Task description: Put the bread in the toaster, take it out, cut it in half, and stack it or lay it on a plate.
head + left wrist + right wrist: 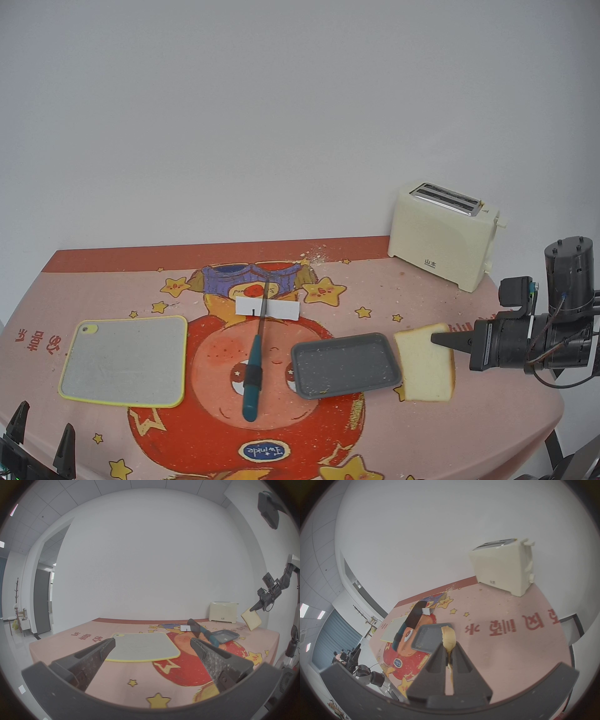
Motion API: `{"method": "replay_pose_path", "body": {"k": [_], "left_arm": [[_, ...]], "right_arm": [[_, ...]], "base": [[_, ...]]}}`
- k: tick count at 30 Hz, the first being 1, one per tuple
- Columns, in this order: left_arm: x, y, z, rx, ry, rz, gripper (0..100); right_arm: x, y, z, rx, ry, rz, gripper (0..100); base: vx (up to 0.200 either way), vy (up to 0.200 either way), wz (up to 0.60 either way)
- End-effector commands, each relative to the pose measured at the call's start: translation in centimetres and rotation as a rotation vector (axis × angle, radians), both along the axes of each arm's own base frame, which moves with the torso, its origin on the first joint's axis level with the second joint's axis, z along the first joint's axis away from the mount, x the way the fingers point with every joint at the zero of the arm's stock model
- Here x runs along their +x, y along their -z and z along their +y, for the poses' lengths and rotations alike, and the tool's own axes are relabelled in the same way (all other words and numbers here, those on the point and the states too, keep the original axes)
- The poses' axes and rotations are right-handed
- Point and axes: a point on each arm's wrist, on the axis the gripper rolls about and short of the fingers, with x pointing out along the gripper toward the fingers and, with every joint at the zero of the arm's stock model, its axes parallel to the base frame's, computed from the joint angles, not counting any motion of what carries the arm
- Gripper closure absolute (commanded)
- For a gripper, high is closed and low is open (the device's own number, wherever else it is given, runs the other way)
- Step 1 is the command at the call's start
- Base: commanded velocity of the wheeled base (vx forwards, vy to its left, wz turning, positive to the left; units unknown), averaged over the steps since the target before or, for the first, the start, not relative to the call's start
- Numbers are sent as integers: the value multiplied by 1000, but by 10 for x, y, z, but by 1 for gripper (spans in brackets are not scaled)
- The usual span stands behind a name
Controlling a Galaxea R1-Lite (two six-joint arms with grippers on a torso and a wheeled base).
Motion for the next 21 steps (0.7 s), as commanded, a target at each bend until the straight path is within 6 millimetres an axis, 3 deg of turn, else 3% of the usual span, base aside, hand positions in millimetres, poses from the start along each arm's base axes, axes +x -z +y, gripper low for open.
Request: {"method": "replay_pose_path", "body": {"k": [1, 21], "left_arm": [[1, 5, 0, 0, 0, 5, 0], [1, 5, 0, 0, 0, 7, 0]], "right_arm": [[-6, -4, 2, 11, -25, -14, 100], [-15, -5, 15, 50, -72, 12, 100]], "base": [[0, 200, 0], [0, 200, 0]]}}
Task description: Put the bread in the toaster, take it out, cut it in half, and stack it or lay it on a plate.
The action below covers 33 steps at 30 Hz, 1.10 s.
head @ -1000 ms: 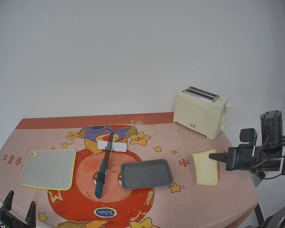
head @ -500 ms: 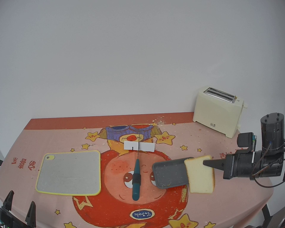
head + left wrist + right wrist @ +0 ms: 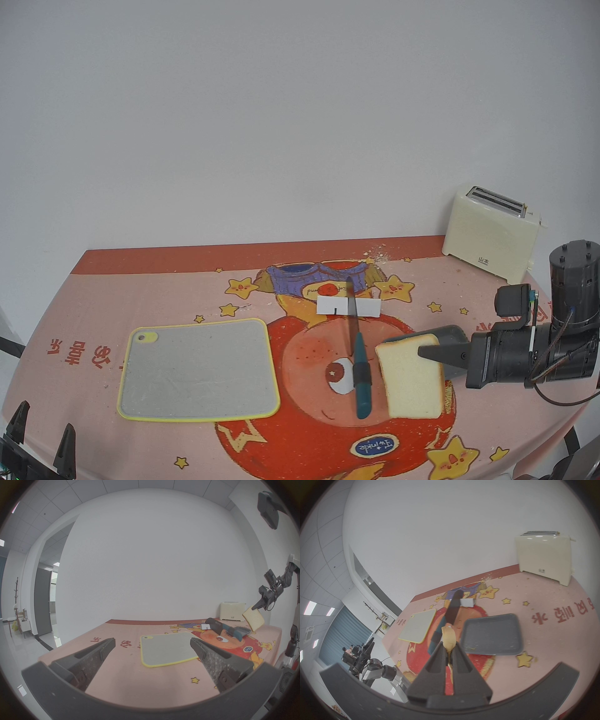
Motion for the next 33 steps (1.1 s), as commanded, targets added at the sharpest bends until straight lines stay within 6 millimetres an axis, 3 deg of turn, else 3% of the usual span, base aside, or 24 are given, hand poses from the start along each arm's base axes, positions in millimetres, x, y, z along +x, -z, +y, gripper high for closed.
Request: {"method": "replay_pose_path", "body": {"k": [1, 12, 20, 27, 33], "left_arm": [[1, 5, 0, 0, -1, 7, 0], [1, 5, 0, 3, 1, 7, 0], [1, 5, 0, 4, -1, 7, 0], [1, 5, 0, 4, -1, 7, 0], [1, 5, 0, 4, -1, 7, 0]], "right_arm": [[0, 1, 1, -2, -2, 4, 100], [-3, -1, 13, 77, -36, 85, 100], [41, 4, 58, 96, -127, 155, 100], [76, 19, 103, 97, -193, 203, 100], [89, 32, 111, 155, -103, 317, 100]], "base": [[0, 200, 0], [0, 200, 0], [0, 0, 0], [0, 0, 0], [0, 0, 0]]}}
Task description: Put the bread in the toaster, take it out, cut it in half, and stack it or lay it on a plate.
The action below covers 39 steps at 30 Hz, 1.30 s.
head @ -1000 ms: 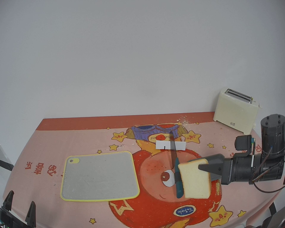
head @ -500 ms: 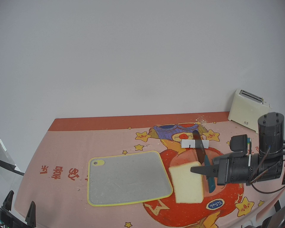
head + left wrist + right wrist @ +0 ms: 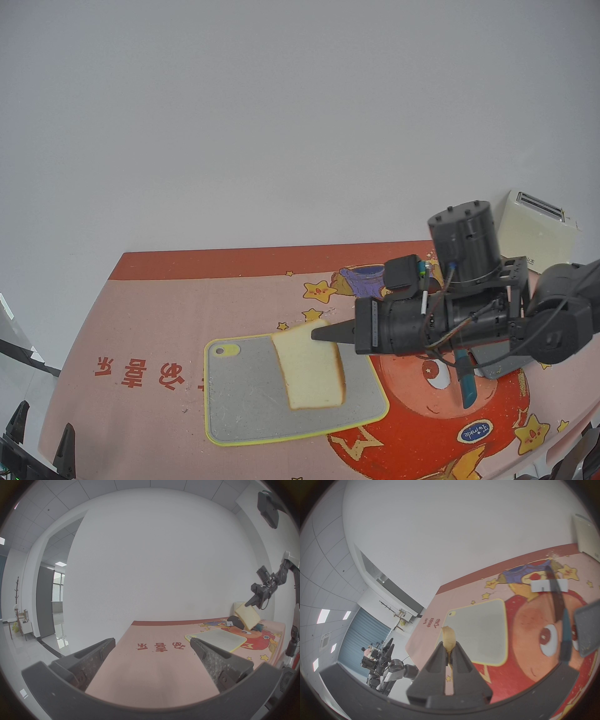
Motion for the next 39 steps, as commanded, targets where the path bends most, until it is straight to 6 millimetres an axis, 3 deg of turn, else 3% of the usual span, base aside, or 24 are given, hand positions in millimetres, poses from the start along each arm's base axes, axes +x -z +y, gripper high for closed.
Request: {"method": "replay_pose_path", "body": {"k": [1, 16, 25, 32, 39], "left_arm": [[1, 5, 0, -1, 0, 7, 0], [1, 5, 0, -1, 0, 7, 0], [1, 5, 0, -1, 0, 6, 0], [1, 5, 0, -1, 0, 7, 0], [1, 5, 0, -1, 0, 6, 0]], "right_arm": [[16, 24, 13, 11, 70, 150, 100], [-1, 33, 31, 70, 158, 366, 100], [0, 30, 25, 264, 321, 446, 100], [-25, 55, 21, 446, 470, 255, 100], [-27, 85, 19, 447, 525, 234, 100]], "base": [[0, 0, 0], [0, 0, 0], [0, 0, 0], [0, 0, 0], [0, 0, 0]]}}
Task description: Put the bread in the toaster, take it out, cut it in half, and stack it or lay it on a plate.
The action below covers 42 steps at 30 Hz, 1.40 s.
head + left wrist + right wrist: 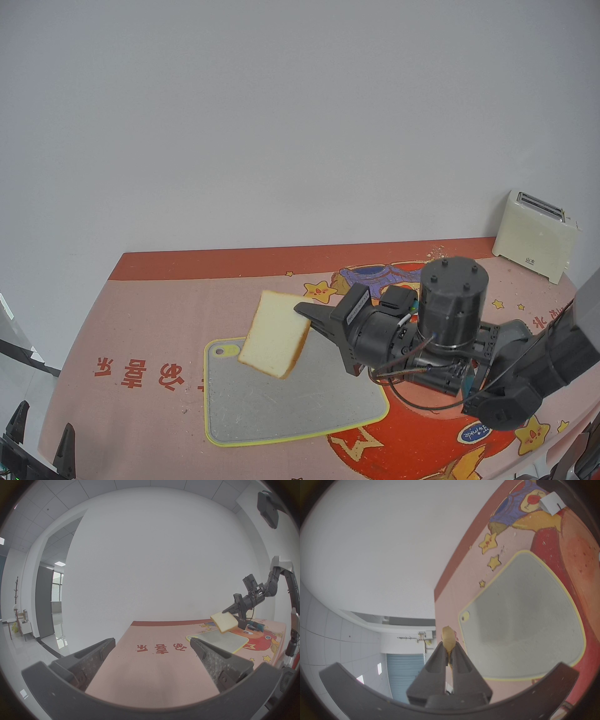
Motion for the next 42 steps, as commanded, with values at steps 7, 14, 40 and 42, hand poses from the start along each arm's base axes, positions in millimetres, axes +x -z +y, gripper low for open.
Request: {"method": "replay_pose_path", "body": {"k": [7, 14, 40, 42], "left_arm": [[1, 5, 0, -1, -1, 8, 0], [1, 5, 0, -1, -1, 6, 0], [1, 5, 0, -1, -1, 8, 0], [1, 5, 0, -1, -1, 6, 0]], "right_arm": [[-15, 51, -5, -100, 104, 74, 100], [-24, 62, -12, -75, 99, 49, 100], [-21, 74, -8, -100, 101, 19, 0], [-28, 75, -14, -143, 88, 4, 0]], "base": [[0, 0, 0], [0, 0, 0], [0, 0, 0], [0, 0, 0]]}}
